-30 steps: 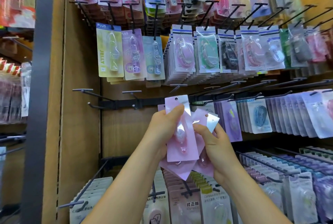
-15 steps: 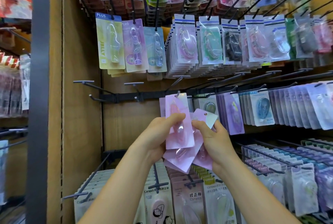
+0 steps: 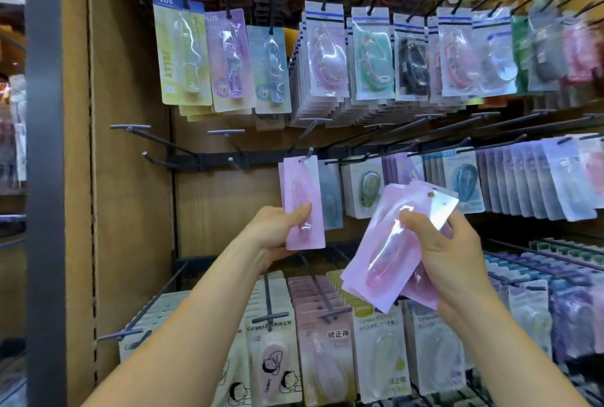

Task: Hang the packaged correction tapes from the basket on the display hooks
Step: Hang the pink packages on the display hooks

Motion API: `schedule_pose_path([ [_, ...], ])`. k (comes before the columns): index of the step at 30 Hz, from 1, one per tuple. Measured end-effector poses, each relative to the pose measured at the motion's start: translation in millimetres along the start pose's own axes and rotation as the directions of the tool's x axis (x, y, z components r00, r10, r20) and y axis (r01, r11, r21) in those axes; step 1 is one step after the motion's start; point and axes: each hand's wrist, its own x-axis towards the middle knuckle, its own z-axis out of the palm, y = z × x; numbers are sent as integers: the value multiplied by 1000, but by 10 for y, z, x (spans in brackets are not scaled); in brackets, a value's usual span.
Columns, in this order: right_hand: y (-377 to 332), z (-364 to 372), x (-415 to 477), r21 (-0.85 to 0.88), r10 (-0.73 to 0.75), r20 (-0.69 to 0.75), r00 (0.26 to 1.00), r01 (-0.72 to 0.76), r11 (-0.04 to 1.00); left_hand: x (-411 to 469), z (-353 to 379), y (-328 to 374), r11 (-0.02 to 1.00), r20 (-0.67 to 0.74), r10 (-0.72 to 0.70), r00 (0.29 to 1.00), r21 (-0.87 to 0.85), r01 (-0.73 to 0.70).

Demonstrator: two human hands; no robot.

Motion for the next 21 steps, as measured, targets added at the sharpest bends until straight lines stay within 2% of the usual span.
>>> schedule_pose_path([
  [3, 2, -42, -28, 10, 27, 46, 999, -27, 1000, 263, 13, 80, 986, -114, 45, 992, 167, -26],
  [6, 23, -1, -12, -7, 66, 74, 995, -65, 998, 575, 8, 82, 949, -175, 42, 984, 314, 16],
  [9, 101, 44, 51, -37, 92, 101, 991, -89, 995, 830, 22, 34, 906, -178, 1, 984, 417, 74],
  [12, 200, 78, 151, -87, 95, 103, 990, -86, 992, 983, 54, 15, 886, -157, -9, 988, 456, 81],
  [15, 257, 98, 199, -97, 110, 112, 988, -100, 990, 1107, 64, -36, 816, -137, 13, 991, 574, 69],
  [16, 258, 102, 206, -98, 116, 114, 987, -105, 990, 1084, 51, -46, 765, -134, 21, 991, 640, 70],
  [17, 247, 101, 214, -98, 117, 115, 987, -106, 990, 1062, 25, -45, 669, -129, 55, 990, 741, 60],
  [19, 214, 93, 218, -93, 100, 112, 989, -90, 992, 932, -38, -7, 414, -104, 185, 977, 910, 18],
  [20, 202, 83, 223, -87, 89, 108, 990, -80, 993, 804, -50, 46, 362, -65, 267, 962, 931, -37],
  [21, 192, 80, 228, -75, 85, 106, 991, -78, 994, 653, -55, 84, 387, -9, 326, 945, 914, -125],
])
